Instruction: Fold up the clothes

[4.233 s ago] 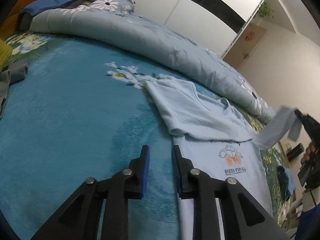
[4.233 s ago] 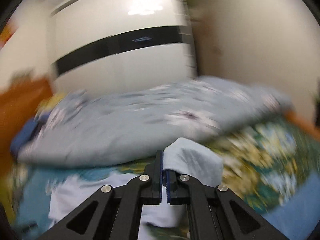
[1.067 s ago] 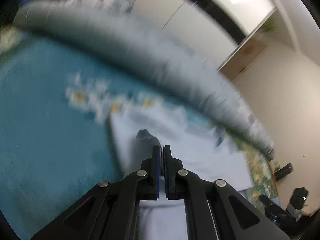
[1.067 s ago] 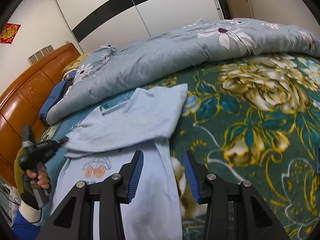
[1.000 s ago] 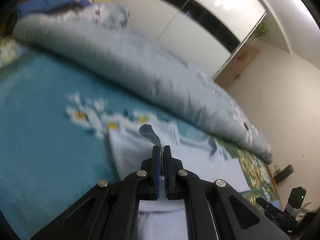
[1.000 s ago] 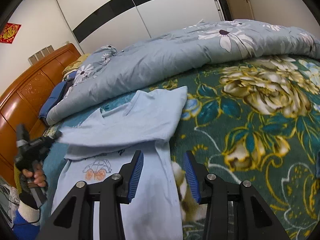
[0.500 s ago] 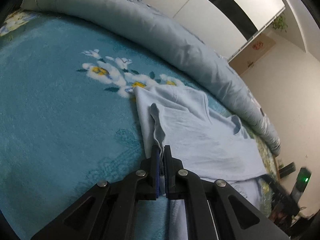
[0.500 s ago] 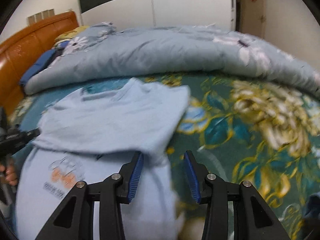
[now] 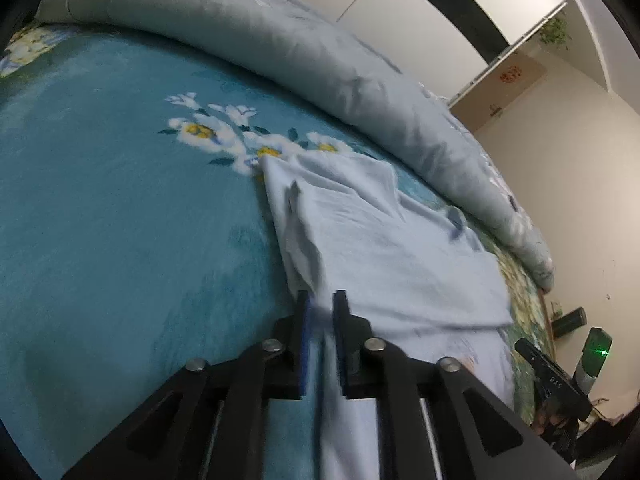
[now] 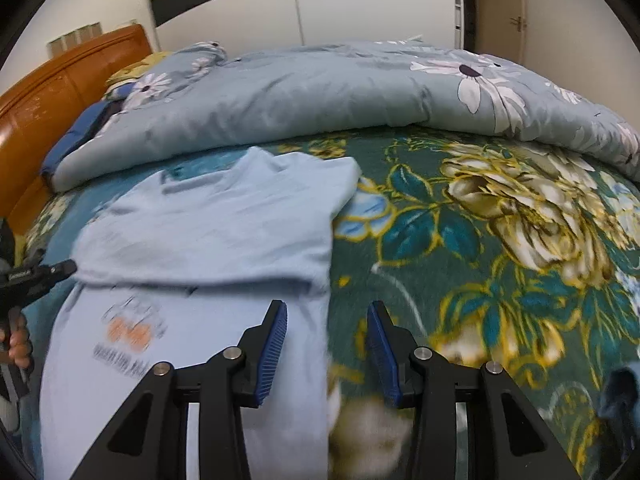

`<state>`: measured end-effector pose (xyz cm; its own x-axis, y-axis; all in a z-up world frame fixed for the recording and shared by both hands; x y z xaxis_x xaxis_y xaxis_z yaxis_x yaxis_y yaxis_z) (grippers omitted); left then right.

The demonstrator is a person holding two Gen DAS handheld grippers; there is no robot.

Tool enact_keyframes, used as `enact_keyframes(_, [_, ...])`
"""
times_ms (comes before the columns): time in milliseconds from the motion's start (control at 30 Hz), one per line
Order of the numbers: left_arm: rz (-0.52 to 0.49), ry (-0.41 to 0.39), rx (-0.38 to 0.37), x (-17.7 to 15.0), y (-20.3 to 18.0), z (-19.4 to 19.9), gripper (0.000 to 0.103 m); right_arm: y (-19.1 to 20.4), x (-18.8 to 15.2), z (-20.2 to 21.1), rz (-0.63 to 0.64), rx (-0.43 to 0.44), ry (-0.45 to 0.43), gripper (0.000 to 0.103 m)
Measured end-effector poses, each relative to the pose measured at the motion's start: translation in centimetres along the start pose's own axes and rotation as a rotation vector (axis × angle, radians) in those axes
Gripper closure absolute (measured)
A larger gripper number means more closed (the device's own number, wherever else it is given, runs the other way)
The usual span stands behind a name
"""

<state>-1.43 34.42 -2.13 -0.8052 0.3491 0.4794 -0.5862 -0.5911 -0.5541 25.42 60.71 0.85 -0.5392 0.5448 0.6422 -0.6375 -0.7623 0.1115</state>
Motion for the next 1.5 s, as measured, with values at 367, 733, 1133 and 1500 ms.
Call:
enact_keyframes(367, [-0.109, 0.088, 0.033, -13.4, -0.3, 8.0, 0.065, -0.3, -13.2, 10.6, -0.101, 0.151, 0.081, 0.058])
enact_keyframes(733, [-0.137, 0.126, 0.059, -20.2, -0.8, 11.3, 0.065, 0.5, -19.1, 13.0, -0.189, 0.221, 0.095, 0.058])
enact_keyframes(1133, [-0.124, 0.13, 0.064, -22.3, -0.8, 12.9, 0.064, -1.4, -19.4, 14.0, -0.289, 0.203, 0.071, 0.098])
enact_keyframes(1500, [-0.076, 0.123, -0.015, -23.1, -1.2, 12.5, 0.079, -1.5, -20.1, 13.2, -0.297, 0.297, 0.083, 0.098])
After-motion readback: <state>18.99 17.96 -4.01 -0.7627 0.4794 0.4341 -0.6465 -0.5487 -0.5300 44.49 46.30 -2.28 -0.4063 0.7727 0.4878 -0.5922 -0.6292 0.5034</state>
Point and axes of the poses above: each gripper's, at about its wrist camera, not at the fingertips, and z roughly against the way its jaws point, y to its left, x to its top, the point moved 6 cm from there along -z, roughly the way its jaws point, and after that the axes turned 1 degree about -y, right-handed, at the moved point
